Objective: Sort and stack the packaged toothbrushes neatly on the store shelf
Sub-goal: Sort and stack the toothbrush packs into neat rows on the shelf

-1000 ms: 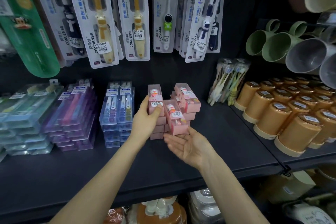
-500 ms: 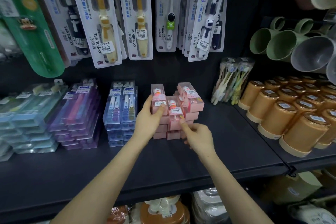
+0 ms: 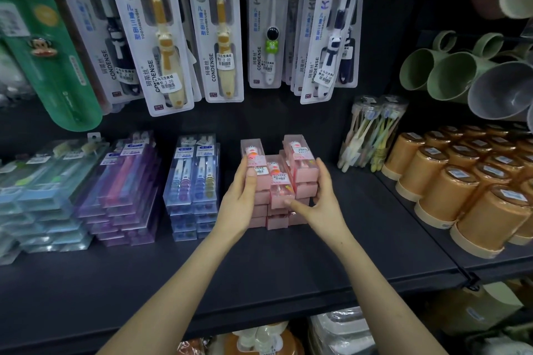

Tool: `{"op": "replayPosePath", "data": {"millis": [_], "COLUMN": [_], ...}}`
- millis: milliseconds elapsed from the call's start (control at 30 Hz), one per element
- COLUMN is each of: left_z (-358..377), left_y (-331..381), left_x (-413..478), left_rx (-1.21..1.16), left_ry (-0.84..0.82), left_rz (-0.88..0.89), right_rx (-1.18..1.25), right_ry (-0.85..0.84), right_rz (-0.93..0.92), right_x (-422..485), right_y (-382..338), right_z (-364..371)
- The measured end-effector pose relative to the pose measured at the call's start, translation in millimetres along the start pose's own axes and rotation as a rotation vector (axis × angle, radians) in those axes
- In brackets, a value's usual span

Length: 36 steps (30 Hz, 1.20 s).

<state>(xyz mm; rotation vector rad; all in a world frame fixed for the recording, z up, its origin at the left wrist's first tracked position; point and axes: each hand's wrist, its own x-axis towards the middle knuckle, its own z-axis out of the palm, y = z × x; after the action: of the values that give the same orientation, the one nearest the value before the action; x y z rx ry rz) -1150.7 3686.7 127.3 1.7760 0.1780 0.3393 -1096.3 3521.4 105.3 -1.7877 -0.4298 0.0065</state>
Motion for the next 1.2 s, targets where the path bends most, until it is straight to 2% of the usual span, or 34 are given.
{"op": "replayPosePath", "data": {"millis": [133, 333, 467, 633, 733, 867, 1200], "left_z": [-6.3, -10.0, -4.9, 6.0, 6.8, 3.8, 2.1], "left_y": [-3.7, -13.7, -18.5, -25.0, -25.9, -26.3, -27.7], "left_x": [0.4, 4.5, 3.8, 3.9, 6.5, 6.5, 8.3], "left_rx": [0.104, 0.179, 0.202, 0.213, 0.242, 0.268, 0.31], "left_ry": [-0.069, -0.092, -0.069, 0.015, 0.038, 0.038, 0.044], "left_rz": [0.038, 0.065, 0.087, 0.099, 0.13, 0.169, 0.196], "right_rx": [-0.024, -0.046, -0.078, -0.291, -0.237, -0.106, -0.191], "right_ry": [-0.028, -0.083, -0.077, -0.14, -0.157, -0.232, -0.162], "right_rz": [-0.094, -0.12, -0.101, -0.079, -0.119, -0.072, -0.149], "right_x": [6.4, 10.1, 25.4, 42.2, 44.1, 43.4, 26.6], "right_y": [2.7, 2.7, -6.7, -12.7, -9.1, -6.3, -1.8], "right_z": [0.3, -9.4, -14.8, -9.9, -17.8, -41.8, -24.7]}}
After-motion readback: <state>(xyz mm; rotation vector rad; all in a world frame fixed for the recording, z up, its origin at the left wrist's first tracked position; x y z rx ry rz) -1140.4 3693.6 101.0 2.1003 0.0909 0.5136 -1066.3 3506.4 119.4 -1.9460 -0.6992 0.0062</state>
